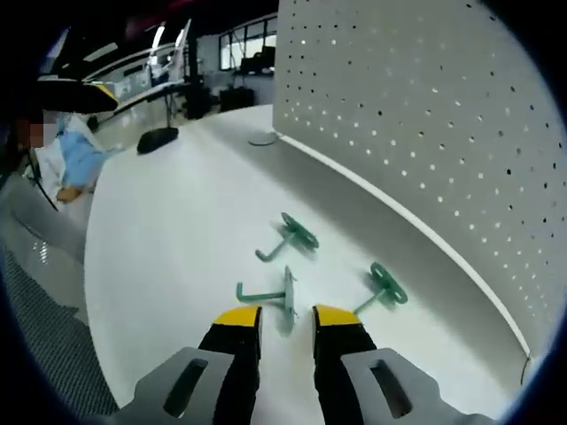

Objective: Insert the hook assembly into the mounting plate slot until the hook locks in place.

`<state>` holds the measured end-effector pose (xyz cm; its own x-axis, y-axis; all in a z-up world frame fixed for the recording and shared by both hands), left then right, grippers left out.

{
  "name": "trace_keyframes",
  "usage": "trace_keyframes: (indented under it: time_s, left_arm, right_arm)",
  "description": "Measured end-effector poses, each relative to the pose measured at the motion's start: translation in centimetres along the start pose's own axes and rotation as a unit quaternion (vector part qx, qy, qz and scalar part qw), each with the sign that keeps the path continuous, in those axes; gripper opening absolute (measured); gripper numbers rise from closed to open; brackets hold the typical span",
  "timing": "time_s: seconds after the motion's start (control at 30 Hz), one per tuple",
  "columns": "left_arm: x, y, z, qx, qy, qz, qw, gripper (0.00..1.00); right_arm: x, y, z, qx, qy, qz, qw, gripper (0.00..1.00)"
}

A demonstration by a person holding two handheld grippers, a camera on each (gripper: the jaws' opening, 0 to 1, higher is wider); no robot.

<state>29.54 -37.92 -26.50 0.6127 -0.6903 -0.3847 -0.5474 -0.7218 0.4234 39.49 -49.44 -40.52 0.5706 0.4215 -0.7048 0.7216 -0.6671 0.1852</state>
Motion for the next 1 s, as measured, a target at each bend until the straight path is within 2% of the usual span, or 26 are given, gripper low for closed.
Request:
trace_keyframes:
  time_s: [0.17, 0.3, 0.43, 0.53, 0.7, 1.0]
  left_arm:
    - [0.0, 0.1, 0.0, 0.0, -0.002, 0.001, 1.0, 0.91]
    - [0.0, 0.0, 0.0, -0.001, -0.002, 0.0, 1.0, 0.91]
    - [0.1, 0.0, 0.0, 0.001, -0.004, 0.001, 1.0, 0.91]
    - [0.2, 0.1, -0.1, 0.002, -0.003, 0.002, 1.0, 0.92]
    - [0.3, 0.3, -0.1, 0.003, -0.002, 0.006, 1.0, 0.92]
    - [0.1, 0.7, -0.9, 0.009, 0.007, 0.013, 0.9999, 0.94]
  right_arm:
    - [0.2, 0.2, 0.0, 0.006, -0.002, -0.001, 1.0, 0.09]
    - [0.3, 0.4, 0.0, 0.01, -0.003, 0.001, 0.9999, 0.04]
    - [0.3, 0.5, 0.0, 0.013, -0.004, 0.0, 0.9999, 0.02]
    - [0.1, 0.6, -0.1, 0.041, -0.004, 0.0, 0.9992, 0.01]
    - [-0.3, 0.9, -0.3, 0.048, 0.004, 0.006, 0.9988, 0.01]
    - [-1.2, 1.8, -1.5, 0.072, 0.018, 0.018, 0.9971, 0.01]
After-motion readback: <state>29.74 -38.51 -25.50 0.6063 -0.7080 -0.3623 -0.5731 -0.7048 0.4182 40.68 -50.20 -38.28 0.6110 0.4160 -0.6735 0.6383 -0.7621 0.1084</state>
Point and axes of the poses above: the point that each gripper's makers call its tool centre point, and the gripper's own axes: x roughly forward along the fingers, y roughly to its right, z roughly out of its underside, the point moved 3 cm from there along -x, roughly backward along the fingers, and after that the axes turned 9 degrees about z, right-handed, at the moved point
